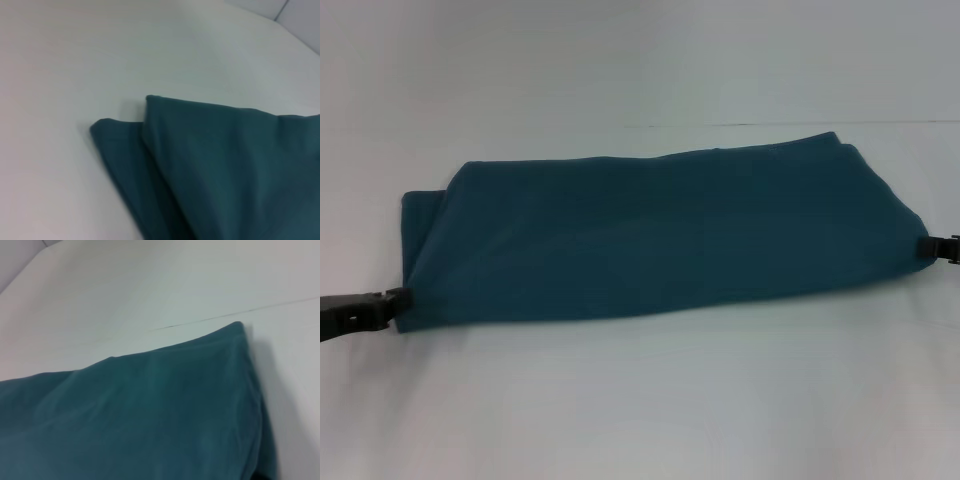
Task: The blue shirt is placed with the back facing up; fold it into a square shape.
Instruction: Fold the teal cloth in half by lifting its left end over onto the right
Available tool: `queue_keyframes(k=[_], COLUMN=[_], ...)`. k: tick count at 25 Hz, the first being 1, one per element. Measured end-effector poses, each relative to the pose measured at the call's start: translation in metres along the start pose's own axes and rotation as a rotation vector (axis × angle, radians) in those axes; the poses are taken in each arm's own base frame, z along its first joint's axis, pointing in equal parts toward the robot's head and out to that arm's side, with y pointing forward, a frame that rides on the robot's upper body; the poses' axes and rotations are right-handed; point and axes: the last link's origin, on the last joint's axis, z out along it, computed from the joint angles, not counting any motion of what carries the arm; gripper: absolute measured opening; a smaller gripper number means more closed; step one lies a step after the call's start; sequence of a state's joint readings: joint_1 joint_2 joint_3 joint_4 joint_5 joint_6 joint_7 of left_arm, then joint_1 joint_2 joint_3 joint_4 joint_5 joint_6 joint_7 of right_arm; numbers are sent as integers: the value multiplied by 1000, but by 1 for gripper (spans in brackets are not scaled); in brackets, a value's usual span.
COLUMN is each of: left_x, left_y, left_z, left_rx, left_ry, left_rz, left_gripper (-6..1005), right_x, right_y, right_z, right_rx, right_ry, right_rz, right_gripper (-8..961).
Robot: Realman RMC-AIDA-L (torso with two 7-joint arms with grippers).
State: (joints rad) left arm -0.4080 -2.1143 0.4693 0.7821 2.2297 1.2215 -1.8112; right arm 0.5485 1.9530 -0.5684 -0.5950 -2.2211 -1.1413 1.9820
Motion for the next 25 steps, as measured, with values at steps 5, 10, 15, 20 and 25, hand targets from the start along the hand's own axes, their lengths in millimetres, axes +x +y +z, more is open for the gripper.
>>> queue_keyframes(k=[5,10,15,20,25], left_x=[-6,-8,-6,-5,-3], left_y=[-8,-9,-7,-3,0], left_z=[-7,-8,-7,-8,-12], left_rx=[30,34,22,-5,-29], left_ry=[0,0,3,1,4], left_rz=[-22,-25,-25,-23,-39], left_gripper=[3,3,3,2,160], right_x=[0,0,1,-1,-12], right_y=[-3,-3,-2,-1,1], right_z=[-3,-3,-2,-4,-13], right_rx=[9,5,2,-12,-35], right_ry=[-14,-20,-19,-29,-91], right_rz=[11,6,-2,-10,-44], right_gripper=[31,39,47,55,63])
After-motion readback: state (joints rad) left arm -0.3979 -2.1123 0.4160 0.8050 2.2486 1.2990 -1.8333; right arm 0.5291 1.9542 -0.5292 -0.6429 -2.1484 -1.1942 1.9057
